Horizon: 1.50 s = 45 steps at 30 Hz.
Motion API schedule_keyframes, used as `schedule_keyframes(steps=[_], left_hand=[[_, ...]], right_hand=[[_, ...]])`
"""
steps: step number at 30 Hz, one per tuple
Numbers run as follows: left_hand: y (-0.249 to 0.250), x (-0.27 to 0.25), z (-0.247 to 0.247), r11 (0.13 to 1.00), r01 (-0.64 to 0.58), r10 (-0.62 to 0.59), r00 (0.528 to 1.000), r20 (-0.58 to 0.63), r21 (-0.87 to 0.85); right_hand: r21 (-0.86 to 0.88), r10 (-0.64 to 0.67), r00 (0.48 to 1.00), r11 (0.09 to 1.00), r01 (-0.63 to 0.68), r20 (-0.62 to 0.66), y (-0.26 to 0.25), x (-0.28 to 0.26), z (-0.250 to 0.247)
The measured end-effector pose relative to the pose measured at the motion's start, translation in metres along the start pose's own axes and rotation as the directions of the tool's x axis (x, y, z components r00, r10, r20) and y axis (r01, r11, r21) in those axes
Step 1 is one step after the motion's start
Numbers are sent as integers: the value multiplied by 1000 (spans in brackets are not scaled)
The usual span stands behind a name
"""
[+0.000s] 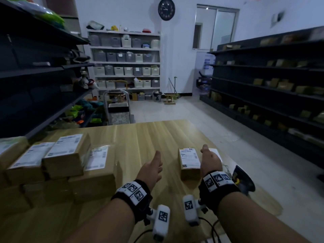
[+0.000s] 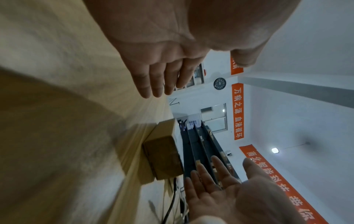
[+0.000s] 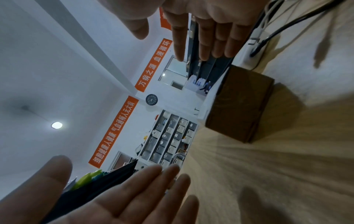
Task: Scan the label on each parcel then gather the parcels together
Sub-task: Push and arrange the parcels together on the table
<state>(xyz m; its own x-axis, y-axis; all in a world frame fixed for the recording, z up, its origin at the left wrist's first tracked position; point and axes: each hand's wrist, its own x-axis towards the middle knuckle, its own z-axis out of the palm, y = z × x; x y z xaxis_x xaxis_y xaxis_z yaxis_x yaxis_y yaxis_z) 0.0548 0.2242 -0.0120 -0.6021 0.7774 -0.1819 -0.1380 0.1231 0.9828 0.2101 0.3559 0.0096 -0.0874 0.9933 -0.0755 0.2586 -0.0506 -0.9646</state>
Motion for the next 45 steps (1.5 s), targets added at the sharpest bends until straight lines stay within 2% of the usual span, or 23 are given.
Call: schedule_keyframes(steps=[4,7,10,13,18,20,29,33,36,38,40,43,45], left_hand=[[0,4,31,997,75,-73,992,101,-14],[-3,7,47,994,113,-111,985,130,-11],[-6,11,54,992,109,-117,980,160,57],[-6,10,57,992,111,-120,976,183,57],[-4,5,39,999,26,-32,991,130,48],[2,-3,27,999,-25,21,994,104,43],[29,-49,-55,973,-165,183,978,-102,161],[35,-59,-101,968,-188,218,956,-194,164],[40,-71,-130,967,-185,225,942,-247,178],[43,-81,-145,965,-184,232,932,-280,189],[42,-89,-155,966,-187,234,925,-301,177],[43,-98,-163,970,-172,217,931,-295,171],[49,-109,-162,967,-171,221,932,-286,190]], right_hand=[[10,70,996,997,-70,49,18,23,-1],[26,106,992,994,-108,67,23,27,-5],[56,214,972,974,-220,98,24,26,-2],[64,196,973,977,-205,121,23,23,-1],[104,112,985,986,-126,133,21,10,14],[133,117,983,982,-135,138,19,4,23],[227,64,956,965,-133,287,-31,-72,78],[229,-6,933,970,-82,359,-54,-107,111],[130,-127,883,989,75,452,-67,-125,133],[162,-120,855,986,42,505,-69,-128,150],[126,-173,829,984,124,531,-69,-131,163],[-77,-241,801,939,335,549,-77,-151,164],[-145,-225,795,920,363,563,-79,-157,163]])
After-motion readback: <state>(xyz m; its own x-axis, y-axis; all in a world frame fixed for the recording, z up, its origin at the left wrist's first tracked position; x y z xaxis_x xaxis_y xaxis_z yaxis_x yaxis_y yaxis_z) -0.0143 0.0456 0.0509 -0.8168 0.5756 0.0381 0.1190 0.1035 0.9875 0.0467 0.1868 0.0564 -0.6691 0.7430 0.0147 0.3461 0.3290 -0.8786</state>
